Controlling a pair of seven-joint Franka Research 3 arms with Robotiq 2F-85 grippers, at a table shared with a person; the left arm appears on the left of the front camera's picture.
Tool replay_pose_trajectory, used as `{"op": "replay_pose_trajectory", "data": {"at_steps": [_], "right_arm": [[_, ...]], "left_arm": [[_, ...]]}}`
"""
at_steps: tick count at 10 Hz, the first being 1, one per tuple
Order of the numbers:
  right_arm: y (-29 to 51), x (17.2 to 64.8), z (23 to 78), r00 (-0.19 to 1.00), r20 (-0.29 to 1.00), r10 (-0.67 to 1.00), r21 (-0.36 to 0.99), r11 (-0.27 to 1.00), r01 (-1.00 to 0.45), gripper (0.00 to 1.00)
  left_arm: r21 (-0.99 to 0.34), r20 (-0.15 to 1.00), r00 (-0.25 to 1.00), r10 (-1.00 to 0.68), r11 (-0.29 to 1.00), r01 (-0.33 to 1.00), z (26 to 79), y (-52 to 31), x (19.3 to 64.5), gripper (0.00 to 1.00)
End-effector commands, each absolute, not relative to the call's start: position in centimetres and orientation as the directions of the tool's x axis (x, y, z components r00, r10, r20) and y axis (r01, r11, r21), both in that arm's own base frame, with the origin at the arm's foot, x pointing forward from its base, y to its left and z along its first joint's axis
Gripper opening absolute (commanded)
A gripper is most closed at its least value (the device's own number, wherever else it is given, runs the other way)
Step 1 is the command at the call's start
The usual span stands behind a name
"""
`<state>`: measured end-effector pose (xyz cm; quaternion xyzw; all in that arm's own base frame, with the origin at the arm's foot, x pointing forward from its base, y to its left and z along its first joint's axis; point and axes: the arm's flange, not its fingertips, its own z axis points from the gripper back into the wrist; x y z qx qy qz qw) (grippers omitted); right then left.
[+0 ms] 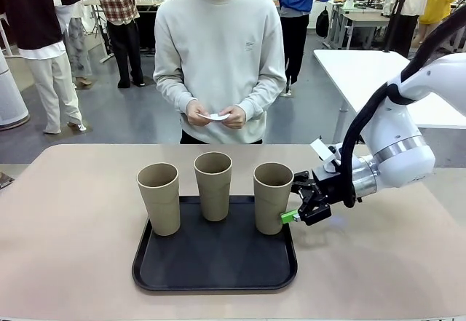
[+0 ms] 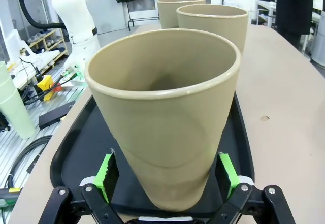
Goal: Place coasters on the table and set cups on them.
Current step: Pick up one Reusable plastic cup and place it on a coaster set by the human.
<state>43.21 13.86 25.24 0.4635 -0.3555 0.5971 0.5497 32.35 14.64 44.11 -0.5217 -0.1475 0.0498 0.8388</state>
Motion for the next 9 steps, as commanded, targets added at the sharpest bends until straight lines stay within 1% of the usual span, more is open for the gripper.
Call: {"op": "replay_pose_trajectory", "data": {"at_steps": [1,5,8,9], "right_arm": [[14.8,44.1,24.8,0.042,0.934,0.354,0.103,-0.155,-0.982,1.00],[15.8,44.5,24.7,0.037,0.934,0.355,0.104,-0.172,-0.980,1.00],[16.1,44.5,24.4,0.037,0.945,0.324,0.106,-0.198,-0.974,1.00],[16.0,44.6,24.4,0.039,0.951,0.308,0.109,-0.214,-0.971,0.70]], "left_arm": [[-0.891,0.208,0.950,0.235,0.447,0.084,44.1,14.8,32.3,1.00],[-0.891,0.208,0.950,0.235,0.447,0.084,44.1,14.8,32.3,1.00],[-0.891,0.208,0.950,0.235,0.447,0.084,44.1,14.8,32.3,1.00],[-0.891,0.208,0.950,0.235,0.447,0.084,44.1,14.8,32.3,1.00]]}}
